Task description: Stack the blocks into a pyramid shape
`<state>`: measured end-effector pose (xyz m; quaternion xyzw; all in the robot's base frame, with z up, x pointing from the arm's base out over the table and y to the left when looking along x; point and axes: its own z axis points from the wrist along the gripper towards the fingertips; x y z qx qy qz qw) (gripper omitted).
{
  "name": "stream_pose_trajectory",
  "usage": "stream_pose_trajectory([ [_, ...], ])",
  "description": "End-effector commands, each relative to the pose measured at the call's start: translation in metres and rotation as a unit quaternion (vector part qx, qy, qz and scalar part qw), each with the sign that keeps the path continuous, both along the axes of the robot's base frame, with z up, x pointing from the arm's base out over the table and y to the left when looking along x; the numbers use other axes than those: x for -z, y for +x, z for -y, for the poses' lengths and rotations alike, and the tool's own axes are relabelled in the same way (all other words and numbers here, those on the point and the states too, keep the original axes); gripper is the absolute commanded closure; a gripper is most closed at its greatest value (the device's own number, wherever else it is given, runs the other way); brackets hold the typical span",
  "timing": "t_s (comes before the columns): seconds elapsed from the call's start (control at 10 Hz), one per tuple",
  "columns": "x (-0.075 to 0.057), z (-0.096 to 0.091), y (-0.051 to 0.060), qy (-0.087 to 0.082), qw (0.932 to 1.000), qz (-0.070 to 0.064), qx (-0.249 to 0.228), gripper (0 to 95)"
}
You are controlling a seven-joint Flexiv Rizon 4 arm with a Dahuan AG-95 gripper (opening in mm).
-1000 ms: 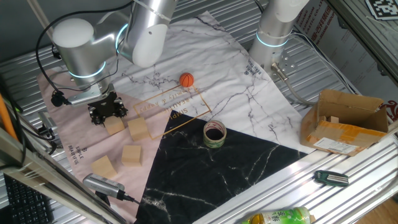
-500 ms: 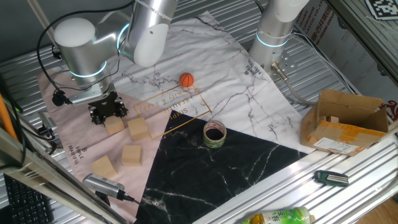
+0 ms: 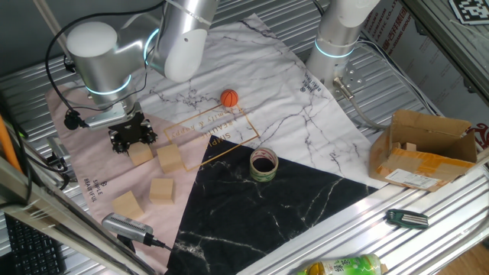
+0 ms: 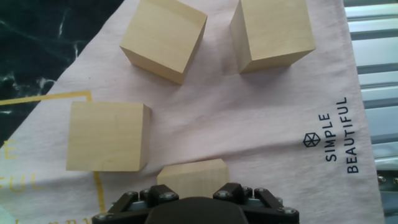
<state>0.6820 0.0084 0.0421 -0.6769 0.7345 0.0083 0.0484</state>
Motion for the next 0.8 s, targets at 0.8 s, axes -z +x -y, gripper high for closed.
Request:
stream_pose_trajectory([
  [0.8, 0.0, 0.0003, 0.0003, 0.005, 0.9999, 0.004, -0.008, 76.0],
])
